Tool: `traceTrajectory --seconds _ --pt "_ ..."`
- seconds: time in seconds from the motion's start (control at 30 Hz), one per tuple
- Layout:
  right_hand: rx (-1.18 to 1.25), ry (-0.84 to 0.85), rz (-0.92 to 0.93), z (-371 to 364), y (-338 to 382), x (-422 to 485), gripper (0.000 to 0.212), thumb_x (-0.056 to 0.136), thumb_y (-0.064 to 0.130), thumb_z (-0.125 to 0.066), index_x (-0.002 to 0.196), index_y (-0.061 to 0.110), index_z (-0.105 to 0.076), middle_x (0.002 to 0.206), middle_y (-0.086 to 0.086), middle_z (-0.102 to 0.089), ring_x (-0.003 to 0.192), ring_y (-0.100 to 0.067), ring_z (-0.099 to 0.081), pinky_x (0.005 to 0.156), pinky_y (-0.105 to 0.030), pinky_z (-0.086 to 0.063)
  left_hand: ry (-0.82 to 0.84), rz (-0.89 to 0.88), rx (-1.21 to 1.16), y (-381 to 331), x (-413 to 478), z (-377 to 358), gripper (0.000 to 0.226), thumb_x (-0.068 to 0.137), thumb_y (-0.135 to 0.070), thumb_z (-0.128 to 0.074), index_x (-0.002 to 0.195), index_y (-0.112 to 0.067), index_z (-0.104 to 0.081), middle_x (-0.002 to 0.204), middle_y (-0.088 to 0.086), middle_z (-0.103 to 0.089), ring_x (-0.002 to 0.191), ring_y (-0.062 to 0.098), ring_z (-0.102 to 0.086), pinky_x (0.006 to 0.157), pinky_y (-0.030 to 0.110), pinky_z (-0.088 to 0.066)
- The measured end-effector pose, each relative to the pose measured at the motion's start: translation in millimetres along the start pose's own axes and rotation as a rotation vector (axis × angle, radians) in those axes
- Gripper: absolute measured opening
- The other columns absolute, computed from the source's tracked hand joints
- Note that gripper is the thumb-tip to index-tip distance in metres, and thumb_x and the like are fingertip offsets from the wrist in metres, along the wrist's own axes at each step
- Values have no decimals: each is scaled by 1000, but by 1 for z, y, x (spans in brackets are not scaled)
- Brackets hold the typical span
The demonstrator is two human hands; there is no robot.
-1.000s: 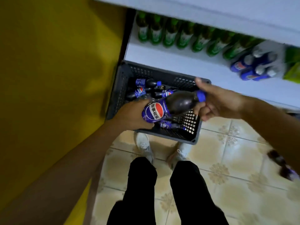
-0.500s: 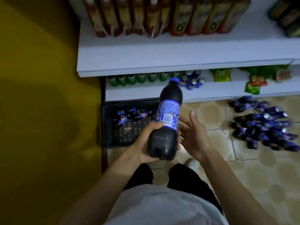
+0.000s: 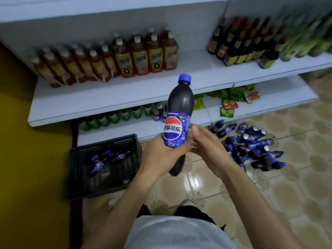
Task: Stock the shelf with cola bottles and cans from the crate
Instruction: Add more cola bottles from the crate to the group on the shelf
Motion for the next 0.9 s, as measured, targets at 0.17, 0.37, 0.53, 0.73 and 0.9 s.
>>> traceTrajectory --seconds 0.17,0.37,0.53,0.73,0.9 --pt "-116 -11 131 20 36 -11 62 71 14 -82 123 23 -51 109 -6 -68 97 -12 -67 80 -24 -56 -322 -134 589 -48 -8 -23 48 69 -63 -59 97 -26 -47 88 -5 -64 83 25 -61 63 28 -35" --pt "-158 2 277 7 59 12 77 66 10 -86 130 18 -46 113 2 -65 94 -1 -63 74 -14 -50 -497 -208 673 -71 4 -13 47 72 -59 -59 98 -24 -44 88 -2 -62 82 25 -61 63 29 -38" --pt "-217 63 337 -6 89 46 79 70 19 -83 137 23 -40 117 7 -63 104 -4 -61 79 -19 -54 -560 -214 575 -91 31 9 45 74 -56 -64 102 -27 -44 92 -6 -63 80 19 -59 64 28 -40" --pt "-342 81 463 -28 162 110 71 70 25 -83 130 26 -45 110 15 -65 94 4 -63 71 -10 -49 -624 -338 417 -145 96 44 50 71 -56 -69 107 -29 -47 97 -9 -63 78 12 -54 67 28 -46" --pt "-426 84 571 -50 229 173 66 71 30 -82 125 33 -45 109 20 -65 97 6 -62 79 -14 -51 -670 -416 364 -195 156 85 51 74 -53 -68 113 -28 -46 103 -9 -63 85 13 -58 70 27 -47"
Point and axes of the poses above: each hand's wrist, its own x-axis towards the middle knuckle, its own z-axis out of the back of the hand, y = z × x, the point moved 3 cm from there along x, towards the middle knuckle
